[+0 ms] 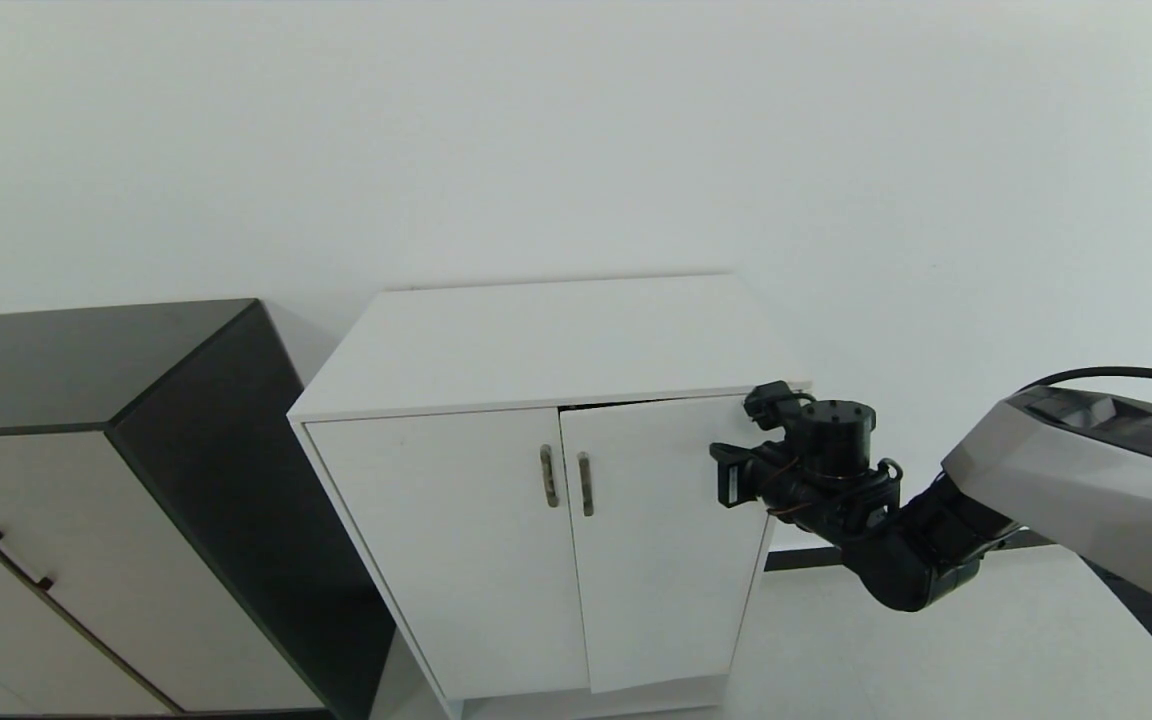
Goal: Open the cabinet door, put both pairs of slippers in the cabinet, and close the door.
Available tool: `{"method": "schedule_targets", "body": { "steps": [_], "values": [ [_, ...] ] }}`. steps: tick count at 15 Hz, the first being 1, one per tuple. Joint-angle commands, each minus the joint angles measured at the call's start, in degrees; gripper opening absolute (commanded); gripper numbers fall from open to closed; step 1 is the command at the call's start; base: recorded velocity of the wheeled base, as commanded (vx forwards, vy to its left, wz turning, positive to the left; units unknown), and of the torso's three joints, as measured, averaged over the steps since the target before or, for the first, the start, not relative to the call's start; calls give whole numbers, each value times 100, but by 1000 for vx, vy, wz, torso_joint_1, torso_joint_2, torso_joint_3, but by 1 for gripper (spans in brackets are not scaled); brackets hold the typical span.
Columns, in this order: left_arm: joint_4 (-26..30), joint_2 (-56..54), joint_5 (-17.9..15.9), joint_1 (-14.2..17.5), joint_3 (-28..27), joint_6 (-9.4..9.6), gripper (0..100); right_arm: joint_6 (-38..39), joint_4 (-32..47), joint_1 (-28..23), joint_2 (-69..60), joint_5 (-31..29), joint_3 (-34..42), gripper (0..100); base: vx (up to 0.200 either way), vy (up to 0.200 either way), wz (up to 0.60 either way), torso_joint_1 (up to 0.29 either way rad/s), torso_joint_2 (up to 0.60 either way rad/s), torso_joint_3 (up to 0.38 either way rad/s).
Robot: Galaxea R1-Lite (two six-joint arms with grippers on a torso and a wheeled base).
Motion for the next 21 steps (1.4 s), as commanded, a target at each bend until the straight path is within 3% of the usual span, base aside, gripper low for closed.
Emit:
{"method": "schedule_targets", "body": {
  "steps": [1,16,21],
  "values": [
    [0,14,0,2,0,1,0,3,-5,-7,14,2,-29,0,0,0,0,0,0,0],
    [0,5,0,-7,0,1,0,3,4,-95,120,2,-170,0,0,0,0,0,0,0],
    [0,5,0,-7,0,1,0,3,-40,-86,-302,-16,296,0,0,0,0,0,0,0]
  ]
}}
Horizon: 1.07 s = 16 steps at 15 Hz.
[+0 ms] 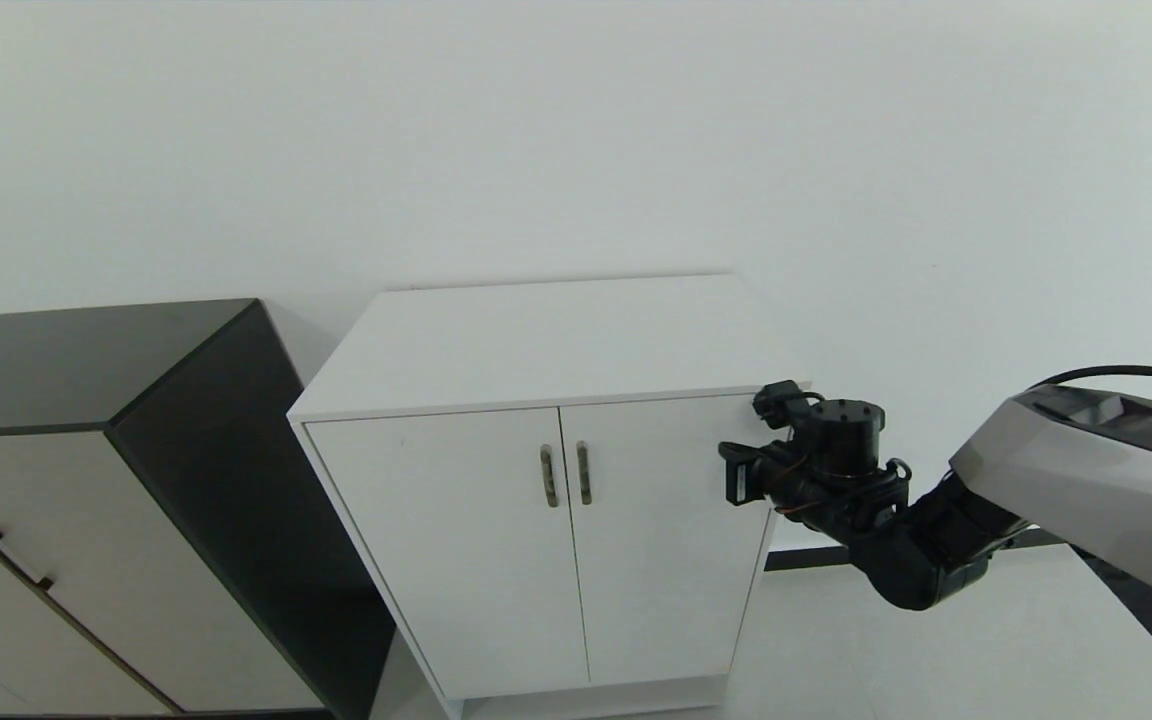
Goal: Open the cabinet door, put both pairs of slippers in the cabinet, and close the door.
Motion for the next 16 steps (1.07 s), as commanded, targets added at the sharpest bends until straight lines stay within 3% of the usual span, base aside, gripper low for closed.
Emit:
{"method": "schedule_targets", "body": {
  "steps": [1,3,10,14,16],
  "values": [
    [0,5,0,-7,0,6,0,2,-64,16,-498,-3,532,0,0,0,0,0,0,0],
    [0,5,0,-7,0,-2,0,-7,-345,24,-779,-64,998,0,0,0,0,0,0,0],
    [0,5,0,2,0,6,0,-33,-1065,-55,-3187,-926,4004,0,0,0,0,0,0,0],
    [0,5,0,2,0,6,0,-112,-1030,-538,-4602,-952,5674,0,0,0,0,0,0,0],
    [0,5,0,2,0,6,0,-244,-670,-1250,-5367,-943,5964,0,0,0,0,0,0,0]
  ]
}}
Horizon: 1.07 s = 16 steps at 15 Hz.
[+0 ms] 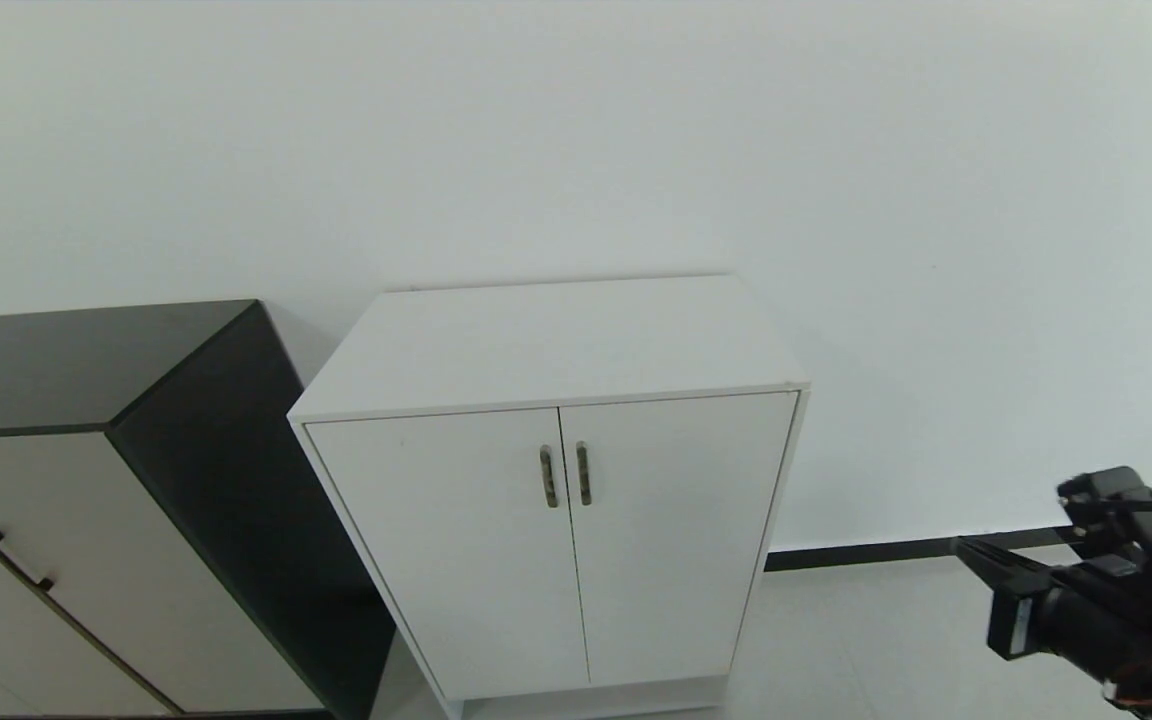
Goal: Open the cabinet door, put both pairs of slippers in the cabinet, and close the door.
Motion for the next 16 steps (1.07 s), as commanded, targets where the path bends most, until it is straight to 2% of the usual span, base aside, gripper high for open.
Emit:
{"method": "schedule_targets", "body": {
  "steps": [1,4,5,7,9,16],
  "values": [
    [0,5,0,2,0,-1,0,-86,706,-887,-1535,47,396,0,0,0,0,0,0,0],
    [0,5,0,2,0,-1,0,-174,2648,-958,-3126,223,396,0,0,0,0,0,0,0],
    [0,5,0,2,0,-1,0,-209,3571,-958,-3847,381,396,0,0,0,0,0,0,0],
    [0,5,0,-7,0,-1,0,-200,4933,-958,-4840,706,396,0,0,0,0,0,0,0],
    [0,5,0,2,0,-1,0,-209,5918,-949,-5578,961,343,0,0,0,0,0,0,0],
    [0,5,0,-7,0,-1,0,-209,6427,-861,-6035,1040,396,0,0,0,0,0,0,0]
  ]
}}
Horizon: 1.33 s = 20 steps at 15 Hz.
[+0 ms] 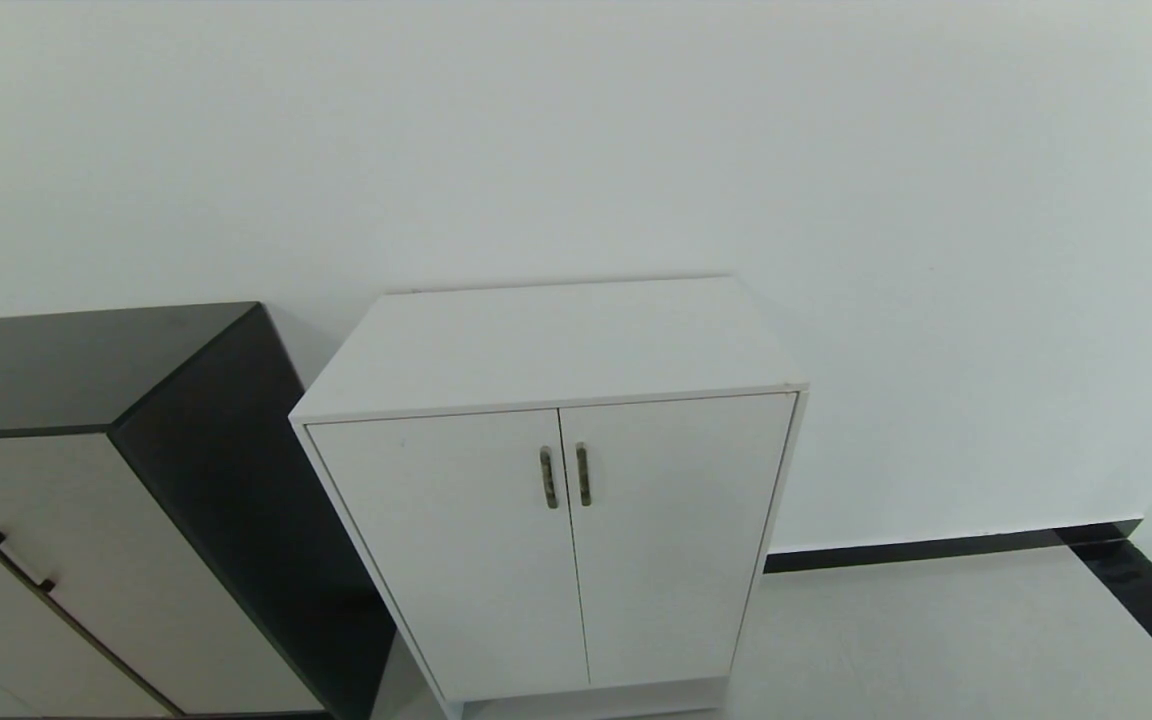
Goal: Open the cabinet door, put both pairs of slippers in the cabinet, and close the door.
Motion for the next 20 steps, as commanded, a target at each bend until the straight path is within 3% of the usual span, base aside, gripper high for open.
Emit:
{"method": "schedule_targets", "body": {
  "steps": [1,9,12,15,20],
  "values": [
    [0,5,0,-7,0,-1,0,2,100,64,-231,4,2,0,0,0,0,0,0,0],
    [0,5,0,2,0,-10,0,-60,539,670,-548,-49,2,0,0,0,0,0,0,0],
    [0,5,0,2,0,-10,0,-68,539,196,-1005,-84,2,0,0,0,0,0,0,0],
    [0,5,0,2,0,-10,0,-209,539,-833,-2103,-93,2,0,0,0,0,0,0,0],
    [0,5,0,2,0,-10,0,-174,539,-982,-2833,-93,2,0,0,0,0,0,0,0]
  ]
}}
